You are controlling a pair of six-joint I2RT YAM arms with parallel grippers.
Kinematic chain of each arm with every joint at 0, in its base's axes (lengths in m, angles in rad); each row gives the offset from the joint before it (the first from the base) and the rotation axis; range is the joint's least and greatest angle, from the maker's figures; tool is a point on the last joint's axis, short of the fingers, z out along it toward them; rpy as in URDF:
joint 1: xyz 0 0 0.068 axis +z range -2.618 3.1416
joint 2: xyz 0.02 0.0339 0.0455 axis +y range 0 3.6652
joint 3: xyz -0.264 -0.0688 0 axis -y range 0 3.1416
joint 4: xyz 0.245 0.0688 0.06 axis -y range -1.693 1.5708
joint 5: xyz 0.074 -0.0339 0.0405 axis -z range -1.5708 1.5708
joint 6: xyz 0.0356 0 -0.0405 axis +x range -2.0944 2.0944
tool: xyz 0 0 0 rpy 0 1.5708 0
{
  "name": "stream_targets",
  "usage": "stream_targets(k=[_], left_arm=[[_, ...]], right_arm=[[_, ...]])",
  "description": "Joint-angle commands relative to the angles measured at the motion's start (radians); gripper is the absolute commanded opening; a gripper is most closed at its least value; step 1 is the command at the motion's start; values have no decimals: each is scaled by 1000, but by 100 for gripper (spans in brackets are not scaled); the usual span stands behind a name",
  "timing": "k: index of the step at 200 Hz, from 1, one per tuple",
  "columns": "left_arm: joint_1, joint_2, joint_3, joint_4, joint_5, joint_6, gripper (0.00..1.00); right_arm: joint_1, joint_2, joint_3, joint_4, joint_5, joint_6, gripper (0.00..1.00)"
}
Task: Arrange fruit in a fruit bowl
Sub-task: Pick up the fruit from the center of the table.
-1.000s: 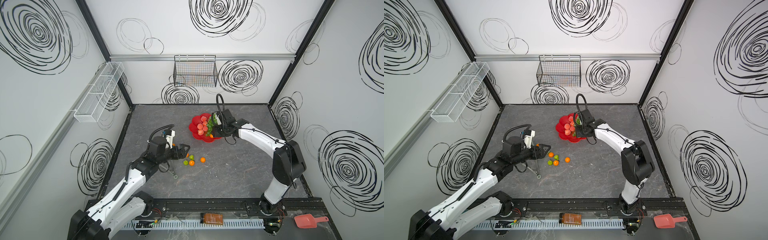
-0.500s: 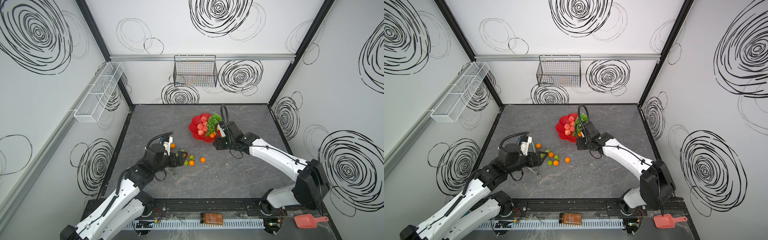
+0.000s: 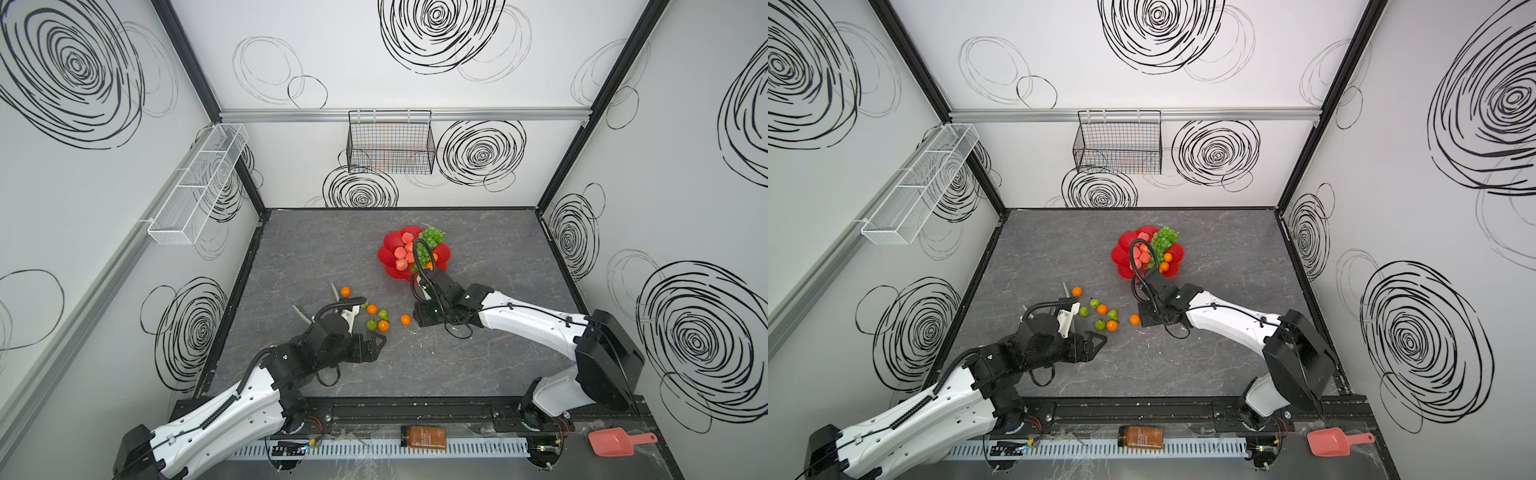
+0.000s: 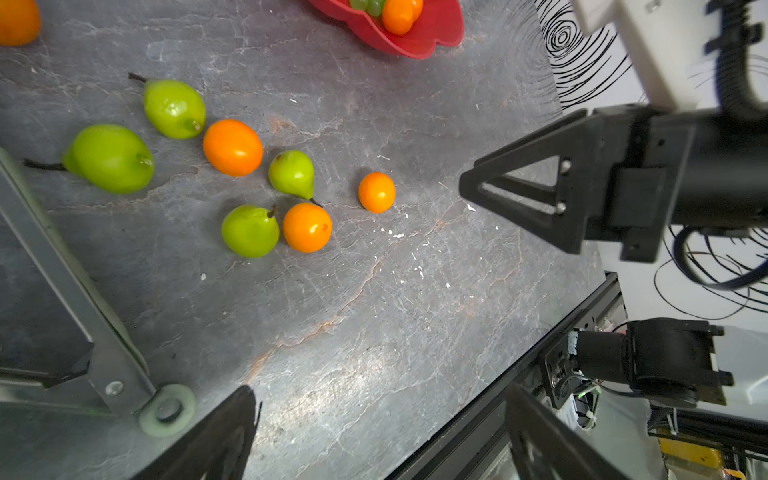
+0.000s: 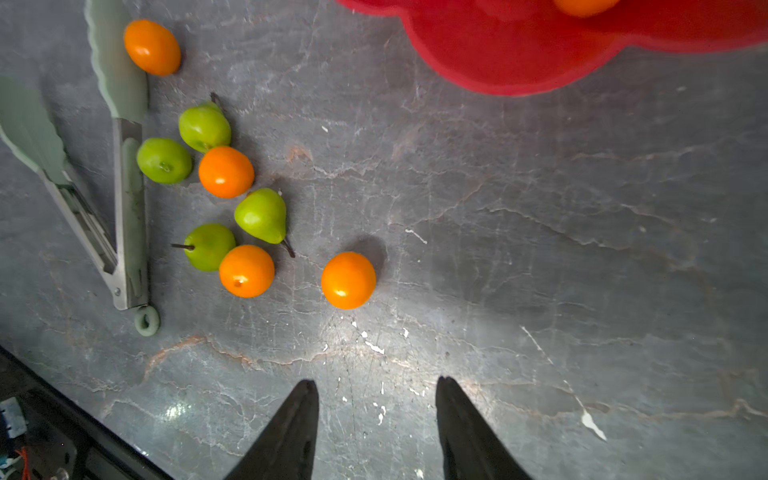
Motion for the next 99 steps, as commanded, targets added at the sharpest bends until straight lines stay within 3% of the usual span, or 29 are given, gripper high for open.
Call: stream_targets(k=[1,62,99], left_arm=[[9,-2,-3,69,-5,-19,96],[170,-27,-4,64,122,25,96],[217,-40,-1,37,146,49,96]], right_arm=[[28,56,53,8,31,8,49],[48,201,153,-19,51,-14,50],[48,268,209,-55,69,-23,53]])
